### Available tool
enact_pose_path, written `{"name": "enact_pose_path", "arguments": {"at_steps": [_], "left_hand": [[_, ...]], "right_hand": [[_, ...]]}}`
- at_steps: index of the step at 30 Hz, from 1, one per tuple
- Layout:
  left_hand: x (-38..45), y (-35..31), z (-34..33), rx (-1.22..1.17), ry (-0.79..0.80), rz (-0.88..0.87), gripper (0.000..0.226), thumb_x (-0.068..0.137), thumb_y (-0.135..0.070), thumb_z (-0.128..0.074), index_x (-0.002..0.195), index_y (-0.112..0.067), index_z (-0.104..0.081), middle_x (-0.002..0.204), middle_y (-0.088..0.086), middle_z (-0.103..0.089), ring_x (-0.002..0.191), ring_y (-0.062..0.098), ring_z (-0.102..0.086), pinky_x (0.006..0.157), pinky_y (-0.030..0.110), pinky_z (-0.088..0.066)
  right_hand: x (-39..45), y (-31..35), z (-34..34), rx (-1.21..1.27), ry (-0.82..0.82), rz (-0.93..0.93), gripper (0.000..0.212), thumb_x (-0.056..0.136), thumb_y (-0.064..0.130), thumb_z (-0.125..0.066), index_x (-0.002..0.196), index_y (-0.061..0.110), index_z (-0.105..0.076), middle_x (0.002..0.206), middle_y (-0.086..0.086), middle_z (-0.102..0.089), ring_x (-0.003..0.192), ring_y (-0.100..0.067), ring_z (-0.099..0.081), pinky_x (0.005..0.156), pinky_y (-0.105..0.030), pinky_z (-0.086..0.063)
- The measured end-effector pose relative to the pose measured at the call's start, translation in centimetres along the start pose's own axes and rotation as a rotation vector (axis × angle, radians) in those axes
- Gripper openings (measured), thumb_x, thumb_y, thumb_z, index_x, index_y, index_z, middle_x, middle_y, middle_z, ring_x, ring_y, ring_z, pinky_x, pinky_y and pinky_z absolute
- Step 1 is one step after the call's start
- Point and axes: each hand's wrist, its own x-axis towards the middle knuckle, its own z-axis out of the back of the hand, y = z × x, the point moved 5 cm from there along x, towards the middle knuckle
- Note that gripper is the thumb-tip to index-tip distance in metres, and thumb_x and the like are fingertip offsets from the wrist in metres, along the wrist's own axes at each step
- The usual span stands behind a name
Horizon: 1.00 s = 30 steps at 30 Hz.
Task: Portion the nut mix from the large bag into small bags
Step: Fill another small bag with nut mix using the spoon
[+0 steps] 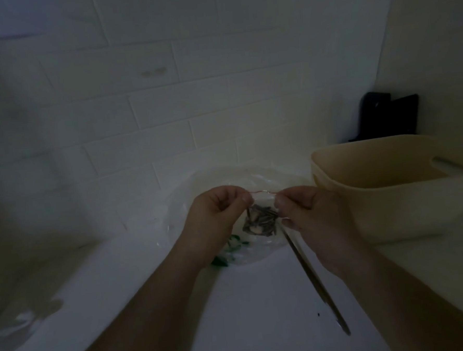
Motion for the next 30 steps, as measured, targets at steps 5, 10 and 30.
{"name": "enact_pose_path", "arguments": {"at_steps": [5, 10, 30], "left_hand": [[0.3, -0.3, 1.0, 0.292, 0.052, -0.087, 0.014, 0.098, -0.018, -0.072, 0.085, -0.023, -0.074, 0.065, -0.024, -0.064, 0.061, -0.010, -0.054, 0.066, 0.011, -0.041], [0.3, -0.7, 1.6, 0.319, 0.046, -0.110, 0.014, 0.098, -0.015, -0.072, 0.085, -0.021, -0.074, 0.065, -0.027, -0.064, 0.061, -0.013, -0.055, 0.066, 0.005, -0.039], [-0.4, -1.3, 0.3, 0.141, 0.140, -0.074, 0.019, 0.100, -0.008, -0.066, 0.082, -0.013, -0.069, 0.063, -0.011, -0.056, 0.058, 0.005, -0.046, 0.059, 0.016, -0.039]], "right_hand": [[0.2, 0.4, 0.2, -0.149, -0.011, 0.084, 0.015, 0.092, 0.016, -0.077, 0.083, 0.028, -0.077, 0.082, 0.010, -0.078, 0.079, -0.006, -0.073, 0.078, -0.032, -0.059], [-0.1, 1.0, 0.1, -0.304, -0.005, 0.166, 0.021, 0.092, 0.018, -0.077, 0.079, 0.034, -0.073, 0.079, 0.021, -0.075, 0.077, 0.003, -0.069, 0.067, -0.008, -0.048], [-0.3, 1.3, -0.5, -0.274, 0.050, 0.149, 0.015, 0.094, 0.021, -0.072, 0.081, 0.028, -0.074, 0.074, 0.015, -0.072, 0.069, -0.001, -0.065, 0.065, -0.021, -0.049]]}}
